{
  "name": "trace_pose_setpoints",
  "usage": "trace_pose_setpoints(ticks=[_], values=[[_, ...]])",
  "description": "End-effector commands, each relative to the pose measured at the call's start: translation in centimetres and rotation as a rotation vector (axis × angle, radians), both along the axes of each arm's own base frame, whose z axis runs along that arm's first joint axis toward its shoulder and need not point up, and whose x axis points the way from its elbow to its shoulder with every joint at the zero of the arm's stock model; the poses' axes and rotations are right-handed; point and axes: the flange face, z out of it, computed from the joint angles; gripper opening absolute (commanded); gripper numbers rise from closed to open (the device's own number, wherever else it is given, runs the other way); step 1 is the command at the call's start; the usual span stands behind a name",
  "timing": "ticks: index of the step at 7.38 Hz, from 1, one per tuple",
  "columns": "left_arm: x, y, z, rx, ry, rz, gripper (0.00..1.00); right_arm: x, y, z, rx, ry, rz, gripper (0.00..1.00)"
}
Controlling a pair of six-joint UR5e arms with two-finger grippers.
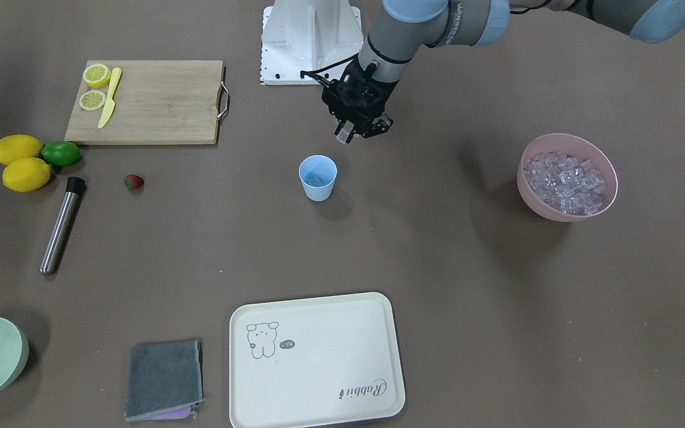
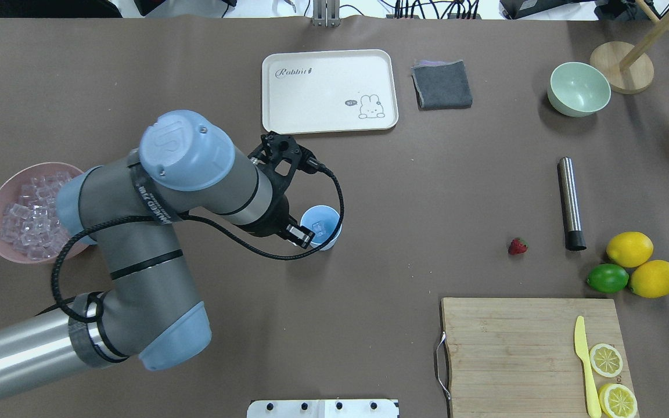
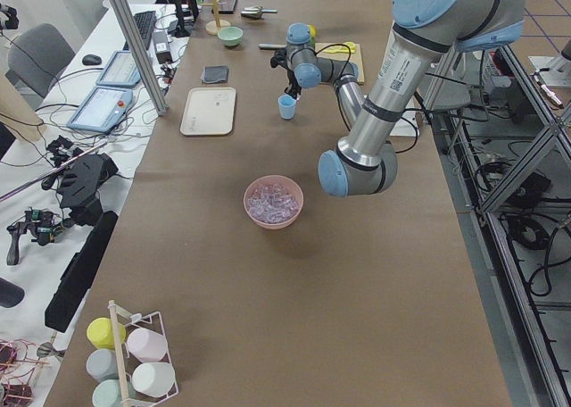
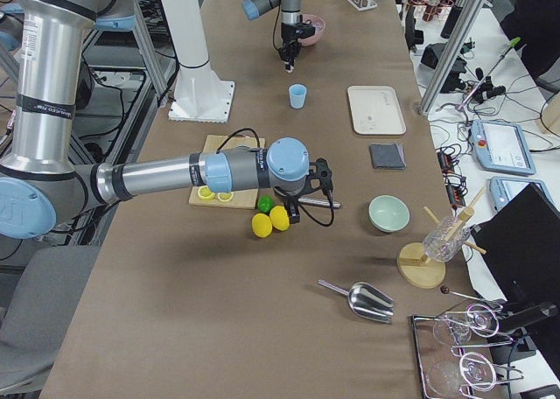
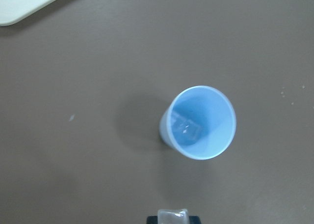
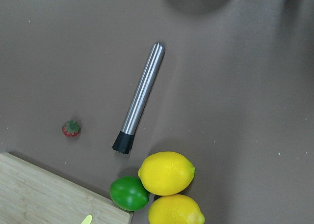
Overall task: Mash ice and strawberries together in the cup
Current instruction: 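Carry the ice cube with the left gripper into the blue cup and release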
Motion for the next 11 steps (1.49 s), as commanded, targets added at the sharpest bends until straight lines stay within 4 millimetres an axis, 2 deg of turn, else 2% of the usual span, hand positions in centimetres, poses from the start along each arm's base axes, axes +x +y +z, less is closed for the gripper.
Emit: trace_pose_setpoints(ticks=[1, 4, 5, 6, 7, 8, 10, 11], values=[[3.5, -0.6, -1.6, 0.016, -0.019, -0.018, 0.0, 0.1, 0.1, 0.0, -0.001, -0.002, 0.002, 1.0], [4.4, -0.7, -2.4, 0.036, -0.023, -0.015, 0.0, 0.3, 0.3, 0.1, -0.004, -0.002, 0.006, 1.0], [4.6, -1.2, -2.4, 0.046, -0.032, -0.034, 0.06, 0.3, 0.3, 0.2, -0.006, -0.003, 0.006, 1.0], [4.7, -1.5, -2.5, 0.047, -0.034, -0.041, 0.16, 0.3, 0.3, 0.2, -0.007, -0.003, 0.007, 1.0], [4.6, -2.1, -2.2, 0.057, -0.041, -0.042, 0.84, 0.3, 0.3, 0.3, -0.009, -0.001, 0.007, 1.0], [4.5, -2.2, -2.0, 0.071, -0.046, -0.035, 0.97, 0.3, 0.3, 0.0, -0.004, -0.003, 0.007, 1.0], [4.3, -2.1, -1.9, 0.061, -0.047, -0.04, 0.97, 0.2, 0.0, -0.1, -0.001, 0.0, 0.008, 1.0], [3.3, -2.4, -2.6, 0.059, -0.035, -0.055, 0.98, 0.2, -0.2, -0.2, 0.001, 0.001, 0.007, 1.0]])
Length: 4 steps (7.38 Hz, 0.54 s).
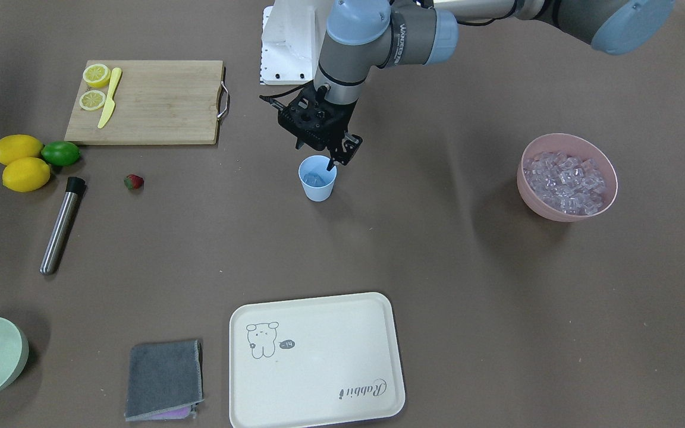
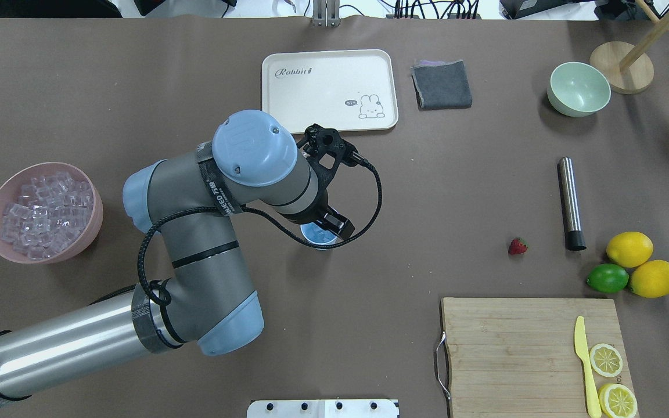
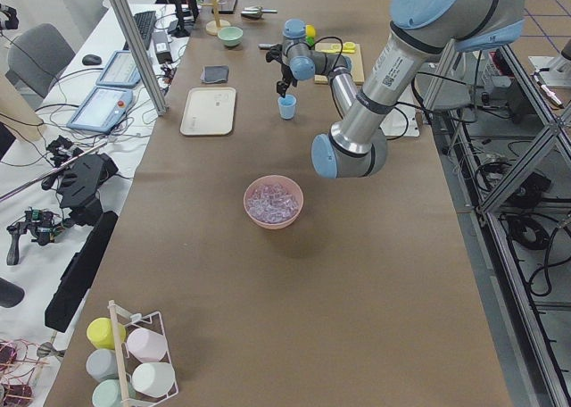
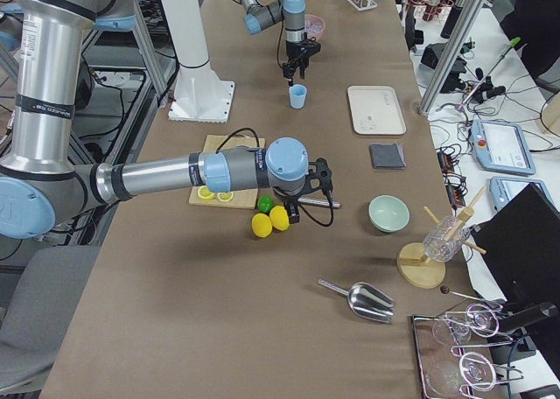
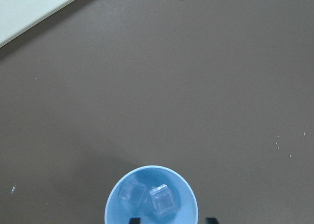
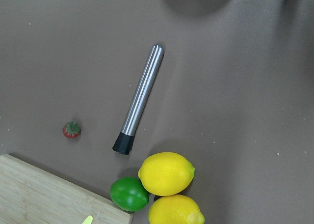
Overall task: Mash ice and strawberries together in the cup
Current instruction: 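Carry the ice cube with the left gripper into the blue cup and release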
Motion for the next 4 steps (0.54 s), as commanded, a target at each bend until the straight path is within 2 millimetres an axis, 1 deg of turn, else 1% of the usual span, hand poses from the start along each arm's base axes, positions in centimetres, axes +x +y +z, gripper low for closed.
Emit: trace_pose_setpoints(ticks=[1, 2, 3, 4], values=[[-2.5, -0.1, 0.3, -0.042, 0.021, -0.049, 0.98, 0.0, -0.5, -0.4, -0.006, 0.006, 0.01, 1.0], [-4.3, -0.3, 2.0, -0.091, 0.02, -0.09, 0.98, 0.0, -0.6, -0.3, -0.033, 0.032, 0.029, 1.0], [-6.7, -1.0, 4.1, -0.146, 0.016, -0.123, 0.98, -0.2, -1.4, -0.8, -0.047, 0.062, 0.048, 1.0], [-10.6, -2.1, 6.8, -0.216, 0.017, -0.142, 0.98, -1.6, -2.2, -1.2, -0.083, 0.103, 0.059, 1.0]])
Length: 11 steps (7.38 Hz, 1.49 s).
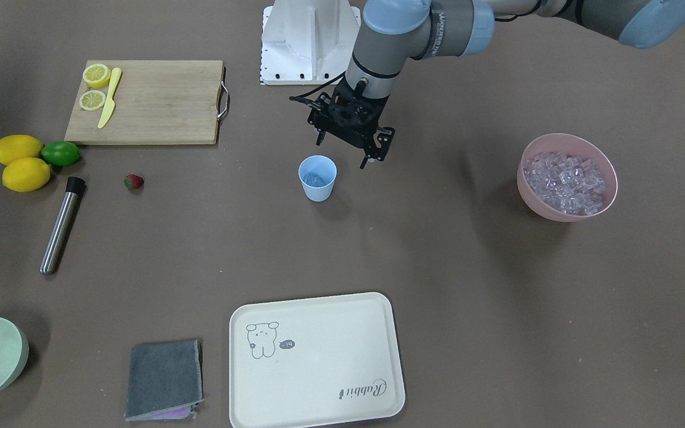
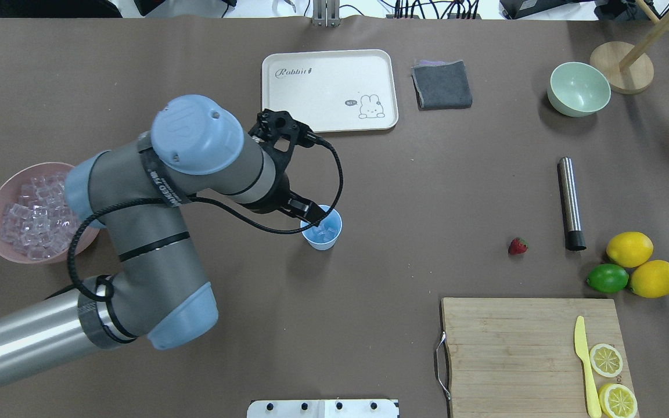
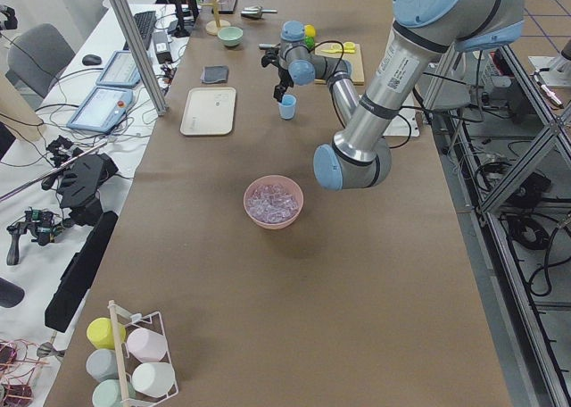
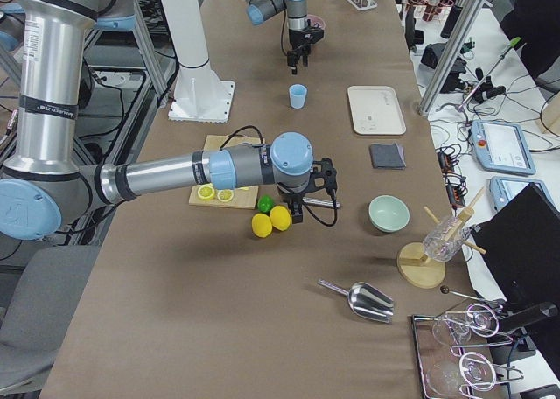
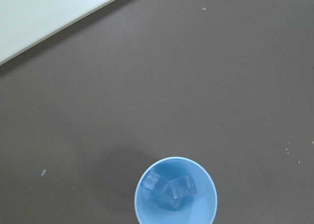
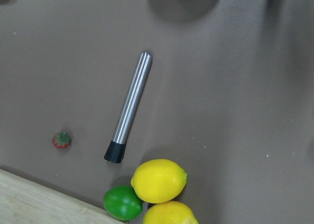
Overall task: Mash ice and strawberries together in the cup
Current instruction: 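Withdraw the left gripper toward the ice bowl while the right arm moves in, then lower the right gripper onto the red strawberry while the left arm withdraws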
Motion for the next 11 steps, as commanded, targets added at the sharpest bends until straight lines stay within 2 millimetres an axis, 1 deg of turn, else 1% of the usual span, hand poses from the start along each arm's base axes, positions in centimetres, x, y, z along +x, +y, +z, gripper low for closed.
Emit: trace_pose_setpoints(ticks=[1, 2, 3, 4, 5, 6, 7, 8, 9, 10, 11], values=[[-7.5, -0.5, 5.6, -0.139, -0.001, -0.067, 0.98, -3.4, -2.0, -1.5, -0.049, 0.077, 0.008, 1.0], [-9.7, -1.0, 7.2, -0.228, 0.0, -0.128, 0.98, -6.8, -3.8, -3.6, -0.06, 0.102, 0.001, 1.0], [-11.8, -1.3, 8.7, -0.268, -0.001, -0.139, 0.98, -10.2, -5.0, -5.4, -0.07, 0.126, -0.008, 1.0], [-14.3, -2.3, 9.9, -0.303, 0.002, -0.151, 0.97, -14.2, -5.7, -7.1, -0.073, 0.157, -0.021, 1.0], [-17.0, -3.3, 11.3, -0.337, 0.009, -0.157, 0.96, -18.1, -5.9, -9.2, -0.101, 0.153, -0.03, 1.0], [-20.0, -4.6, 12.9, -0.322, 0.013, -0.13, 0.95, -22.3, -5.6, -11.0, -0.123, 0.173, -0.024, 1.0], [-22.5, -6.8, 15.1, -0.263, -0.016, -0.102, 0.95, -25.8, -5.2, -12.0, -0.122, 0.167, -0.032, 1.0], [-24.5, -8.9, 17.7, -0.233, -0.038, -0.073, 0.95, -28.2, -5.1, -11.2, -0.106, 0.146, -0.033, 1.0], [-27.2, -11.5, 20.5, -0.205, -0.054, -0.051, 0.95, -30.6, -4.4, -10.6, -0.104, 0.139, -0.02, 0.99], [-29.5, -12.9, 22.6, -0.173, -0.077, -0.047, 0.95, -32.2, -3.9, -9.7, -0.095, 0.156, -0.036, 0.99], [-30.8, -12.9, 23.1, -0.177, -0.08, -0.064, 0.95, -33.2, -3.3, -9.0, -0.102, 0.167, -0.057, 0.97]])
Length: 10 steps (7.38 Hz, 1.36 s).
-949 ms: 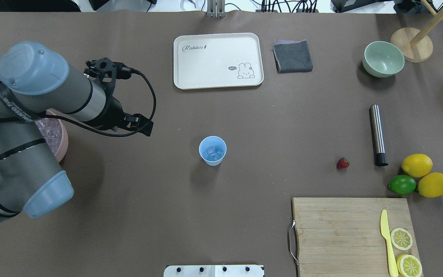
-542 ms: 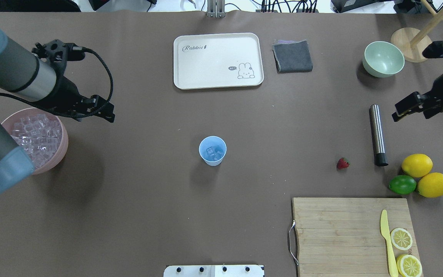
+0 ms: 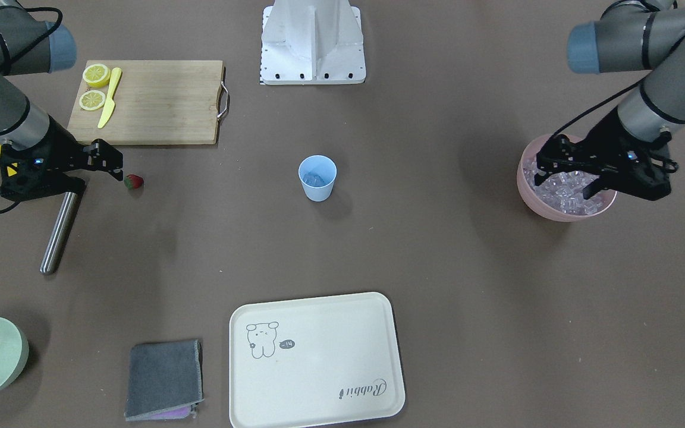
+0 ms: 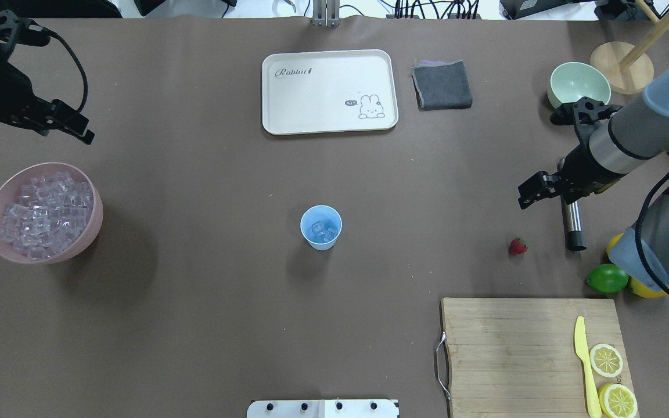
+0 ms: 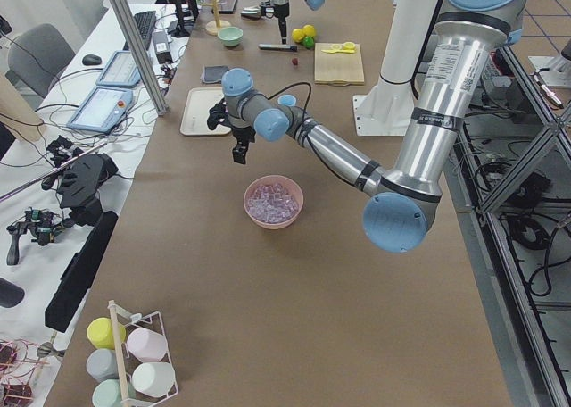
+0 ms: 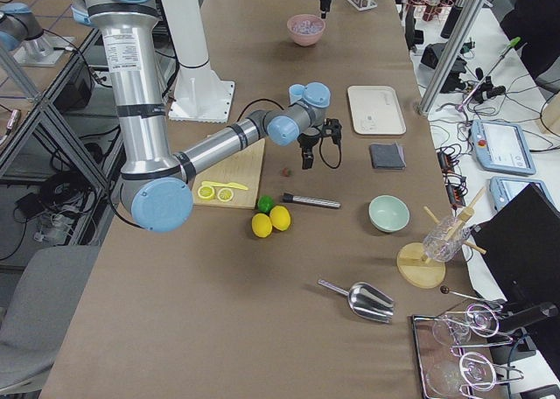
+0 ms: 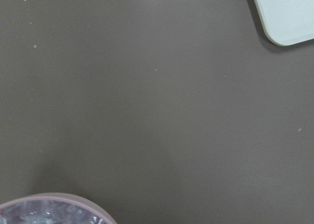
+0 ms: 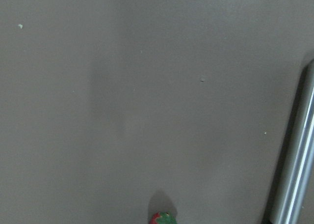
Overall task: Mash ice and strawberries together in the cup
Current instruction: 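Lower the right gripper onto the red strawberry while the left arm withdraws, then close the right gripper on the strawberry and lift it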
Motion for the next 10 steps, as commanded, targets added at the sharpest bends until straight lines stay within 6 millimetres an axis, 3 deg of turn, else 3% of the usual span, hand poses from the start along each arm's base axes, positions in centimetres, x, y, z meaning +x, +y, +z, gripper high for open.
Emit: trace_pose_setpoints(ticks=[1, 4, 9, 10], values=[[-2.8, -0.8, 1.3, 0.019, -0.01, -0.012, 0.95, -2.5, 0.9, 2.0, -0.019, 0.023, -0.03, 0.94], [-2.9, -0.7, 1.2, 0.019, -0.013, -0.014, 0.95, -4.5, 1.8, 3.4, -0.041, 0.042, -0.067, 0.92], [-2.7, -1.1, 0.9, 0.022, -0.013, -0.017, 0.95, -6.6, 3.1, 4.4, -0.059, 0.059, -0.104, 0.71], [-2.7, -1.1, 0.9, 0.021, -0.014, -0.019, 0.95, -6.7, 3.2, 4.4, -0.059, 0.059, -0.105, 0.61]])
